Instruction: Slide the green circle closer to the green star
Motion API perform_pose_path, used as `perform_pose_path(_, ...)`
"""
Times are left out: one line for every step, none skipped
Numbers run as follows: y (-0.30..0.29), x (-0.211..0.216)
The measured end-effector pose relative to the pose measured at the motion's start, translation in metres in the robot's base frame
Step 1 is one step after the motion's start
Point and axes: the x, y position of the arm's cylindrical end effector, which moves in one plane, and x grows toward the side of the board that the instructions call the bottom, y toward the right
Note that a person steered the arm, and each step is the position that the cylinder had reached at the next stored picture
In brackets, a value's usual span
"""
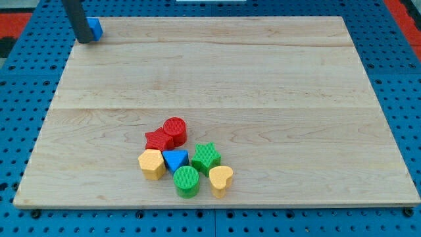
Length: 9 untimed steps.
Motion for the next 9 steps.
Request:
perform_pose_path(-0.031,-0.007)
perform_pose_path(-0.003,-0.046)
perform_pose_path(0.058,-0.047)
perform_pose_path(0.001,-0.041)
perform_pose_path(-0.013,0.022)
perform_pose_path(0.015,0.120)
perform_pose_path(0.055,0.222)
perform_pose_path(0.095,0.309)
perform_pose_path(0.159,0.353)
